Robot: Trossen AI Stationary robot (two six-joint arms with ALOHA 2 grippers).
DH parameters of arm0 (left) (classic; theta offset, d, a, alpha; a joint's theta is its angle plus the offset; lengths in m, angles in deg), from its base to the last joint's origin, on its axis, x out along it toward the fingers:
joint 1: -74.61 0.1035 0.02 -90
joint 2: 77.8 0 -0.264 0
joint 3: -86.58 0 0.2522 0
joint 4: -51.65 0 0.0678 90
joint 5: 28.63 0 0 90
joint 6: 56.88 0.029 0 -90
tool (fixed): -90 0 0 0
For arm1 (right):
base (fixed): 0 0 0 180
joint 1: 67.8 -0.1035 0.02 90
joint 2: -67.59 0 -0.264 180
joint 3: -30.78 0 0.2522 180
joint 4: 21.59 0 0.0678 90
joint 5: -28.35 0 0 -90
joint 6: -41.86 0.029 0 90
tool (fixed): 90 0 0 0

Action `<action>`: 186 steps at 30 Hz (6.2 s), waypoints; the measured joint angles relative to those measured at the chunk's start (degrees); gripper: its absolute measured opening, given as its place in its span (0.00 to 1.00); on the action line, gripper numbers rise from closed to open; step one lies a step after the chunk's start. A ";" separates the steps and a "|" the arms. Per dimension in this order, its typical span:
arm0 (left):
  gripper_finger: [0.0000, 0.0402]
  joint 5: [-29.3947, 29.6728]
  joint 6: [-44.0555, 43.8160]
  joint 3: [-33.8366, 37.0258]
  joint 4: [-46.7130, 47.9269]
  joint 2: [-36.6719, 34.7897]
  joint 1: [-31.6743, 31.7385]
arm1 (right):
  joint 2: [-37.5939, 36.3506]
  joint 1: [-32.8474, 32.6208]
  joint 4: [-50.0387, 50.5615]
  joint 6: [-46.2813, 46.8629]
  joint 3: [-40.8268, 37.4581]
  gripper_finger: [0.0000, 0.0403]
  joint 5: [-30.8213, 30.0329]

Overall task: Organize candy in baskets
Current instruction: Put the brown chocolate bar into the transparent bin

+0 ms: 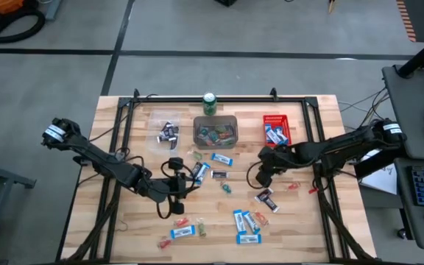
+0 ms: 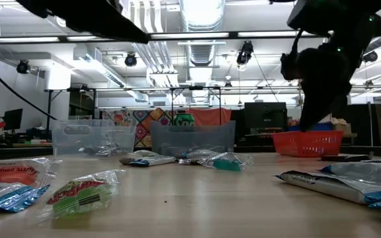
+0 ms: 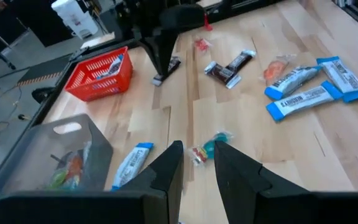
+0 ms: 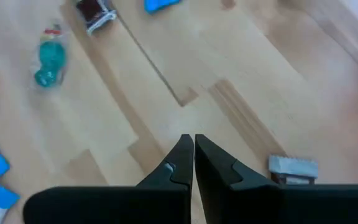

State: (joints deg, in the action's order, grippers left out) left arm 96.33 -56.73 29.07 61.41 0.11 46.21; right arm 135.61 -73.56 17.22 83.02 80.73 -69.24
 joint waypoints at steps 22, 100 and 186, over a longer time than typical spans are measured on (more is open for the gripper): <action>0.18 2.62 -3.84 0.79 -2.38 0.79 0.00 | 11.82 -0.24 6.16 13.45 0.25 0.02 -7.72; 0.00 -8.65 1.06 -15.35 -35.60 42.40 12.87 | 4.56 -2.75 4.93 4.17 4.95 0.02 -2.65; 0.02 -14.71 -0.67 0.71 -48.10 28.55 14.64 | 14.61 -15.05 -23.40 -16.87 4.09 0.02 -27.07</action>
State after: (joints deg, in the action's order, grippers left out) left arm 81.62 -57.40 29.78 13.31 28.66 60.85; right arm 150.22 -88.61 -6.18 66.15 84.81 -96.31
